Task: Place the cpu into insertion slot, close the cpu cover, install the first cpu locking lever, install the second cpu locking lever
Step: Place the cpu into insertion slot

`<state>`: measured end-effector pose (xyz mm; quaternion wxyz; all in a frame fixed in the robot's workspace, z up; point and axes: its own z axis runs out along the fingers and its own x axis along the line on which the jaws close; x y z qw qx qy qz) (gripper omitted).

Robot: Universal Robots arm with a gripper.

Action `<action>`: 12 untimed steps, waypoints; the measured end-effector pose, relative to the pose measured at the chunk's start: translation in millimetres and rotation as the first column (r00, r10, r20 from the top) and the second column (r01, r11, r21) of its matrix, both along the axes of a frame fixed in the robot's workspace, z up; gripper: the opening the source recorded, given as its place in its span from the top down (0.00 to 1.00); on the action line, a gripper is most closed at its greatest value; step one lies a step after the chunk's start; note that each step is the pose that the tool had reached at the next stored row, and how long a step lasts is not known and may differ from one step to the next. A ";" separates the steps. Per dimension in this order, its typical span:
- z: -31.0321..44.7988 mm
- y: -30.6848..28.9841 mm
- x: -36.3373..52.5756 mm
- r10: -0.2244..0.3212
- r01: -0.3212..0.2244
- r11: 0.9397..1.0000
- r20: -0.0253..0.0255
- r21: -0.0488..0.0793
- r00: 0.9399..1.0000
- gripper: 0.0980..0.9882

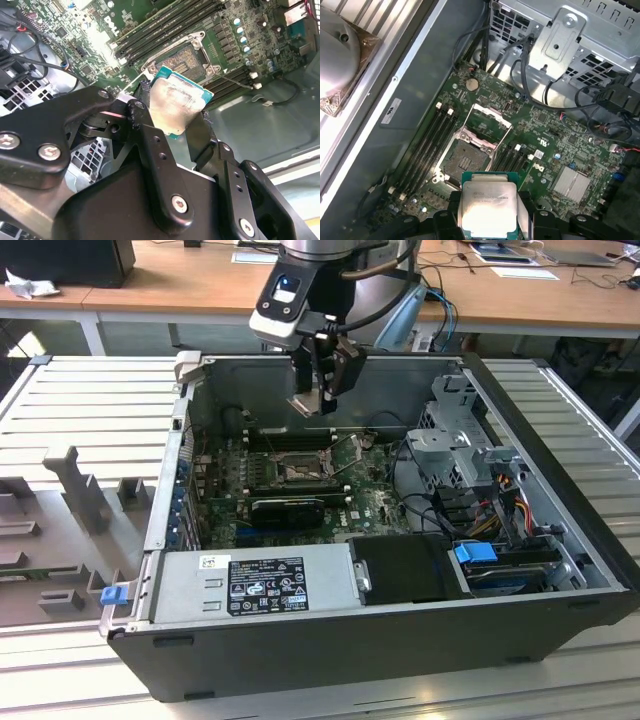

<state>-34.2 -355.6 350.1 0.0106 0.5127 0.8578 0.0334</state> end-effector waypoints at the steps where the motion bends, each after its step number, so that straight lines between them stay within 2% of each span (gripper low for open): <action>1: 0.0 0.0 0.0 -0.003 0.003 1.000 0.000 0.000 1.000 0.52; 12: -0.2 0.0 0.0 -0.057 0.057 0.998 0.000 0.000 0.998 0.52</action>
